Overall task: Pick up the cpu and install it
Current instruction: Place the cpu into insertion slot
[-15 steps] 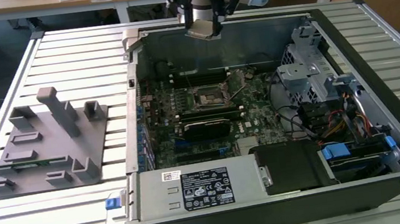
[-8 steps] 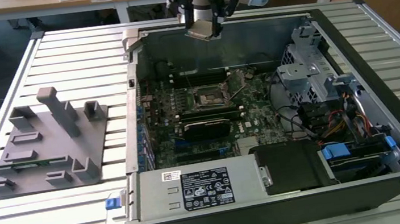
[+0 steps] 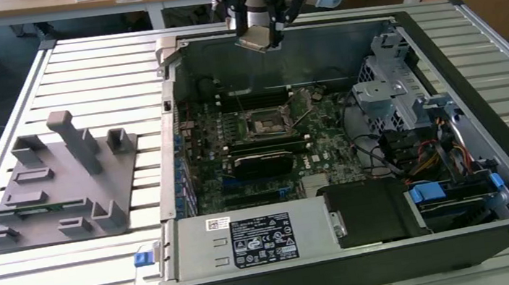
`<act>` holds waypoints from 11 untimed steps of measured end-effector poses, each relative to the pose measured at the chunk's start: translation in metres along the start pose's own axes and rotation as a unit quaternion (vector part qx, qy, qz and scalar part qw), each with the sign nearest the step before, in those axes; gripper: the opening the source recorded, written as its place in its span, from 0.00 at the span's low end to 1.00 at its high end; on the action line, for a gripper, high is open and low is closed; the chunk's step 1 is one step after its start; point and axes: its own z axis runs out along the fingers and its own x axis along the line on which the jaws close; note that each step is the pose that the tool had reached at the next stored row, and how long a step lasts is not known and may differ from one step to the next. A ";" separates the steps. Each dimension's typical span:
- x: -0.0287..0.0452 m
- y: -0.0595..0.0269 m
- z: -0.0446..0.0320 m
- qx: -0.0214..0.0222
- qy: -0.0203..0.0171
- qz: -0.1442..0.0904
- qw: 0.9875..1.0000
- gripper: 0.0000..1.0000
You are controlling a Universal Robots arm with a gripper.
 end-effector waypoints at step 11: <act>0.0000 0.0000 0.0006 0.000 -0.001 0.030 1.000 0.53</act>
